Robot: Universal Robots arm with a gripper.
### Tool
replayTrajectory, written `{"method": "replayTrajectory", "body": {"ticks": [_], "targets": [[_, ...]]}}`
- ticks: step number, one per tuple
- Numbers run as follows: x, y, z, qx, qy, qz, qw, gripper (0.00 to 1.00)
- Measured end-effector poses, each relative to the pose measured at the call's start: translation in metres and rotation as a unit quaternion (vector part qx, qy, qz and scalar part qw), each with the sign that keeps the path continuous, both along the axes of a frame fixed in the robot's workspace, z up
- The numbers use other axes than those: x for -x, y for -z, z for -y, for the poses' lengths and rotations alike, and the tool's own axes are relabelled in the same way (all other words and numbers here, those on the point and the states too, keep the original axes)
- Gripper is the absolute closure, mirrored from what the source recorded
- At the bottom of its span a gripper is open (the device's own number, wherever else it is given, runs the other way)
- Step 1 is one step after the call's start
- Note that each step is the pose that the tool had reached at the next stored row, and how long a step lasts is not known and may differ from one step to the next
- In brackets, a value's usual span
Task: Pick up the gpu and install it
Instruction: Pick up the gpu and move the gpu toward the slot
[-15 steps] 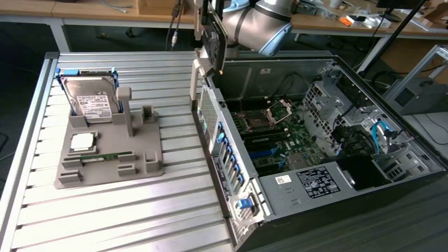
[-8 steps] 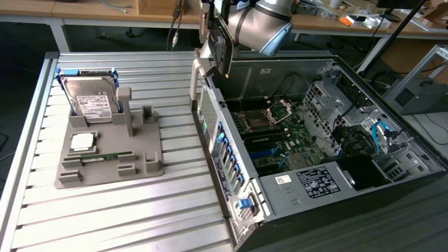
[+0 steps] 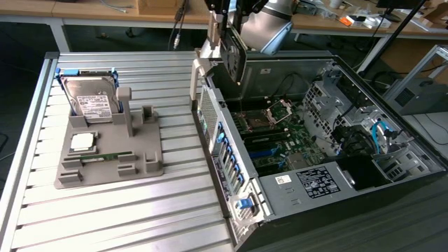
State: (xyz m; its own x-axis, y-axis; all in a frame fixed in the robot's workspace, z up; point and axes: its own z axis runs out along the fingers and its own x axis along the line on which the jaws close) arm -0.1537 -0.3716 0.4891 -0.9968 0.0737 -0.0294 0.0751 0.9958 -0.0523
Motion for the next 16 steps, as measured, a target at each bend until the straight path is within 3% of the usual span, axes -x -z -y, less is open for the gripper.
{"method": "replayTrajectory", "body": {"ticks": [16], "targets": [[-0.020, 0.0124, 0.0009, 0.0021, 0.000, 0.0000, 1.0000, 0.73]]}}
